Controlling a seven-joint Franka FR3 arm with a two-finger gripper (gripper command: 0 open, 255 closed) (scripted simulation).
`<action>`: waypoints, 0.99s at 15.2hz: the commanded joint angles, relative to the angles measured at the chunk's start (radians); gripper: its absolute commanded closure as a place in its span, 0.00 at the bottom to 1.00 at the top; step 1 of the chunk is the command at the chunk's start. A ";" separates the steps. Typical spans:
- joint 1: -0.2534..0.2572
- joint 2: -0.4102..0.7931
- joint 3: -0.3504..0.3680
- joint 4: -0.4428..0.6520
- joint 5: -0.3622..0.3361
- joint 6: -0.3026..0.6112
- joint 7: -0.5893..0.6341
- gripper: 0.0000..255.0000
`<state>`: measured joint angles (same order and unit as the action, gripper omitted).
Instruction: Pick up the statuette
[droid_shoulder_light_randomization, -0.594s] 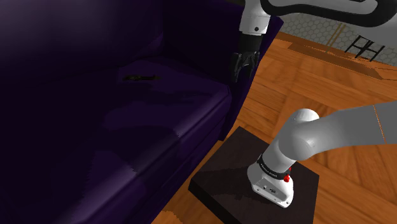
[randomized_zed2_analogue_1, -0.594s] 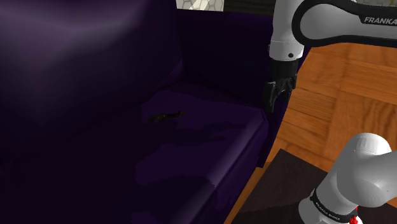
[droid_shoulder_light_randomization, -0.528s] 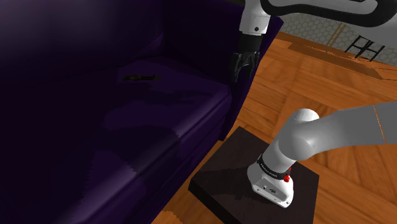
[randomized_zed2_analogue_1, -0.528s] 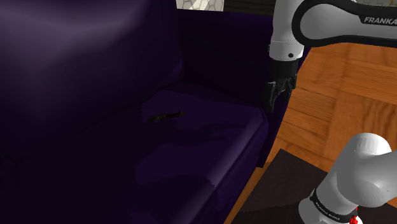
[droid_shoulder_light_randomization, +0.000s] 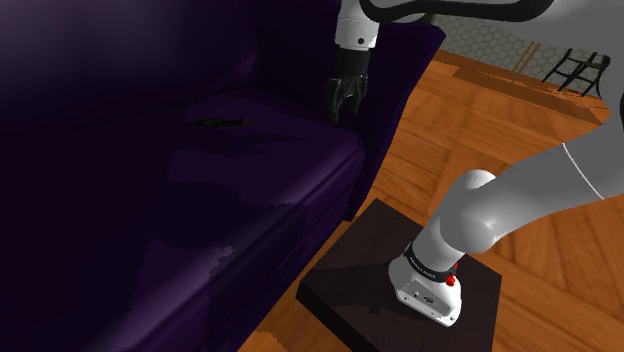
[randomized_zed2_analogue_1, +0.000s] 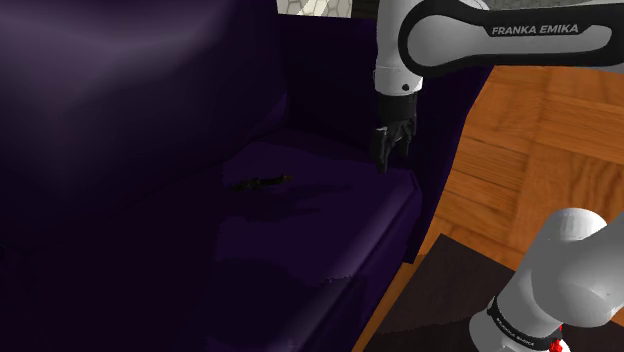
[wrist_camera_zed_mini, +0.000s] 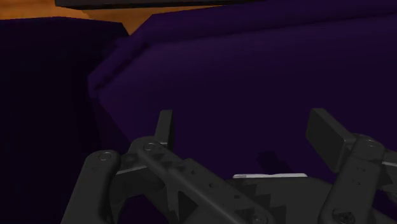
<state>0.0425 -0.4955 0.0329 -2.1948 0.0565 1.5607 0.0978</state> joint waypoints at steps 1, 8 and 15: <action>0.016 0.070 0.015 0.050 0.002 0.027 -0.016 0.00; 0.063 0.310 0.062 0.258 -0.011 0.084 -0.073 0.00; 0.112 0.552 0.115 0.516 -0.049 0.089 -0.116 0.00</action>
<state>0.1461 0.0127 0.1400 -1.7326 0.0157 1.6562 -0.0127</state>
